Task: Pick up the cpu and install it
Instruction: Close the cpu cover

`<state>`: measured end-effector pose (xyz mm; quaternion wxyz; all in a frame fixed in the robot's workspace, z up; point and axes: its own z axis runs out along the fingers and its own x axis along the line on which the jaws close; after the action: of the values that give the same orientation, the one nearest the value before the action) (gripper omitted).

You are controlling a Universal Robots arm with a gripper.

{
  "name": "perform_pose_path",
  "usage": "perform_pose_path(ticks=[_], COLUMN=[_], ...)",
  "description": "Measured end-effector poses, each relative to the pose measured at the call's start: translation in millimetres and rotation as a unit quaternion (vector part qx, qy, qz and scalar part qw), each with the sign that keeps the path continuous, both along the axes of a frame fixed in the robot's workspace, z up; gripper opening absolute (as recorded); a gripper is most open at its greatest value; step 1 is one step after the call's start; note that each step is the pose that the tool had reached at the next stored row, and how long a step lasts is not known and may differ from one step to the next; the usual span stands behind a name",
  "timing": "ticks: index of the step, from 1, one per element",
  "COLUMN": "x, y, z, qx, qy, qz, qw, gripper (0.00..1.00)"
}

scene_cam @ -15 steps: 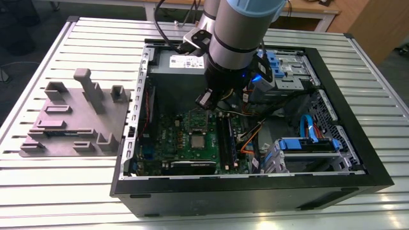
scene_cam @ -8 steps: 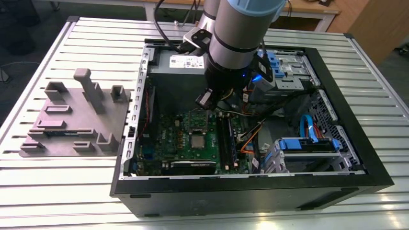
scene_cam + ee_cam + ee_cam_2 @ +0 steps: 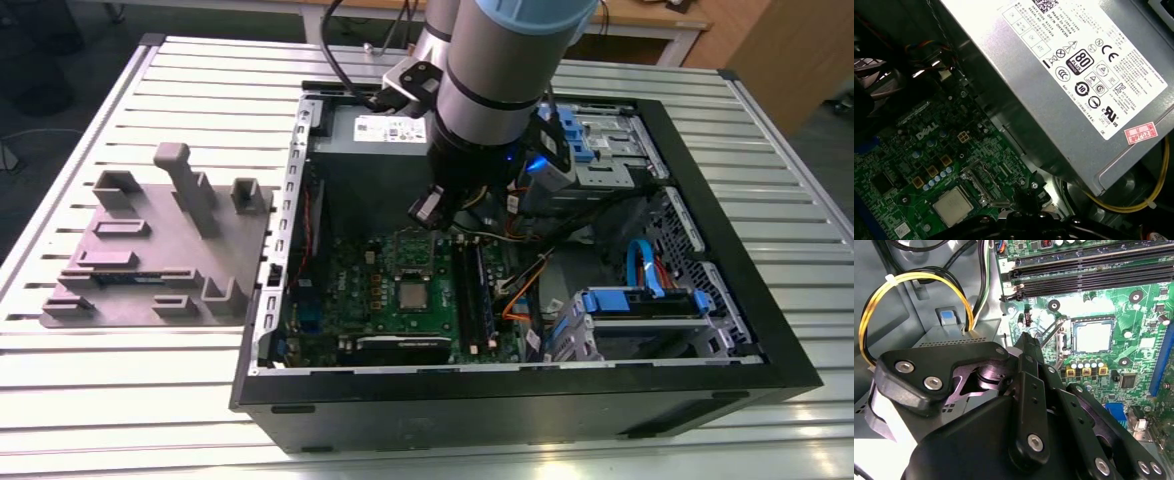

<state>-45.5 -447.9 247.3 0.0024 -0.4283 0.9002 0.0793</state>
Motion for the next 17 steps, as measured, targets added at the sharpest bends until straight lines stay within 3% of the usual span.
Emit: perform_pose_path(ticks=[8, 17], x=[-0.1, -0.3], y=[-1.6, -8.0], z=[1.9, 2.0], qx=[0.0001, 0.0001], qy=[0.0, 0.0], qz=[0.0, 0.0], qw=[1.0, 1.0], gripper=[0.1, 0.1])
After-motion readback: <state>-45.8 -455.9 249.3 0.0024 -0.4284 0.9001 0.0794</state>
